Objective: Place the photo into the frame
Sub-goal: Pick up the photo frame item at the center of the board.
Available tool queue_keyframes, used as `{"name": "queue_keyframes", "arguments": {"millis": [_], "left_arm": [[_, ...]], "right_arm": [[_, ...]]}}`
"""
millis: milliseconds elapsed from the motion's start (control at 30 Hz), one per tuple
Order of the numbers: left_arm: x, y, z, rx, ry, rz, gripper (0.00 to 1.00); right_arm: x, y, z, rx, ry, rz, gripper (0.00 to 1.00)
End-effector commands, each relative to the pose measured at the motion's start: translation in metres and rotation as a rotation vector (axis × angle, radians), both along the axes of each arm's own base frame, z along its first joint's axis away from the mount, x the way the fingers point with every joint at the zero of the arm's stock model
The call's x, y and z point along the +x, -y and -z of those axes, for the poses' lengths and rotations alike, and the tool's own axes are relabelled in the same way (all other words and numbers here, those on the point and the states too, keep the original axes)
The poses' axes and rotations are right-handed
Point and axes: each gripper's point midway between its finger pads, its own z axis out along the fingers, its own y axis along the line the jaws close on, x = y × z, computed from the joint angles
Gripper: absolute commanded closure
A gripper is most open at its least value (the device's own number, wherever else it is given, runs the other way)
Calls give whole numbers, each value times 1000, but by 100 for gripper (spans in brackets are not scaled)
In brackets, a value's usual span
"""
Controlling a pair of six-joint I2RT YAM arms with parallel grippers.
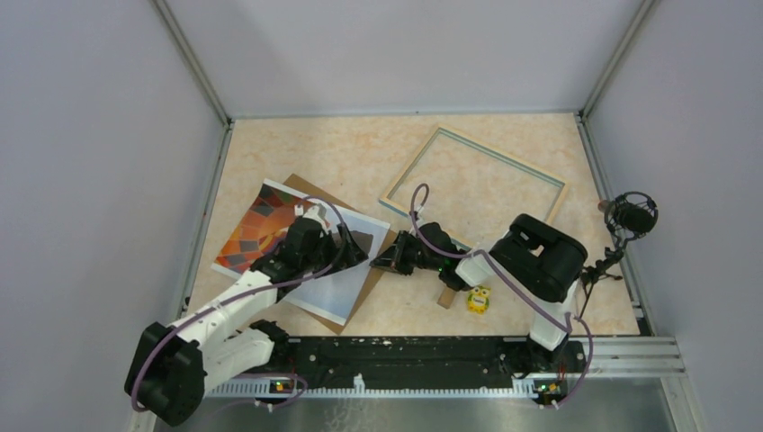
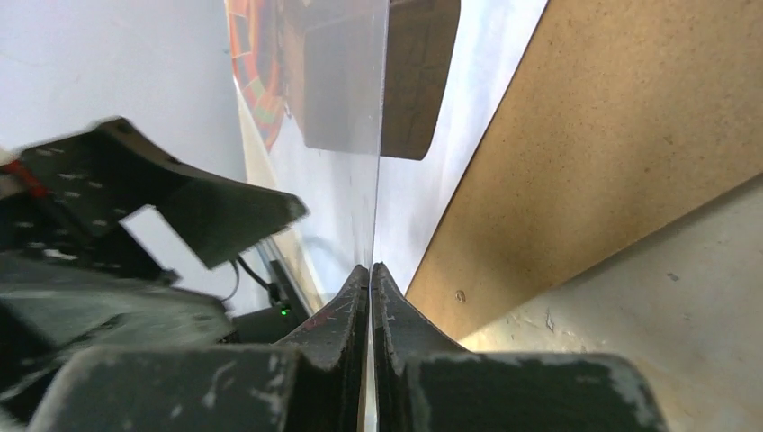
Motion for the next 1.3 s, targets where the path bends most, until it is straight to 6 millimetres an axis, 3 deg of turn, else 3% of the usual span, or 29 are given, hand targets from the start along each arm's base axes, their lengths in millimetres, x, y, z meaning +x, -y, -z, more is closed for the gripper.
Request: {"name": "queue_keyframes", "arguments": {"millis": [0,167,267,400,633,767,900,1067,1133,1267], "left_arm": [[20,12,-68,-1,234,136,2],[37,10,-130,29,420,150,2],[46,6,-156,66,501,150,2],[59,-3,-164,159,549,139,2],[74,0,-196,282,660,255,2],[76,4,-213,295,679,293,2],[72,24,-206,192,666,341,1],[62,51,-174,41,552,413,2],[57,59,-167,0,515,438,2],[56,66,-156,-30,487,459,2]], "right_arm": [[13,0,-33,-45,176,-11,100],[28,21,-45,-75,185,15,100],[40,47,-47,-104,142,53,100],[63,86,-57,-169,133,85,100],[115,178,-89,-224,168,284,100],[131,221,-83,-299,110,322,100],[143,252,-77,-303,70,375,100],[160,282,-74,-372,80,489,100],[165,284,-77,-368,93,508,100],[167,268,-72,-280,99,447,100]]}}
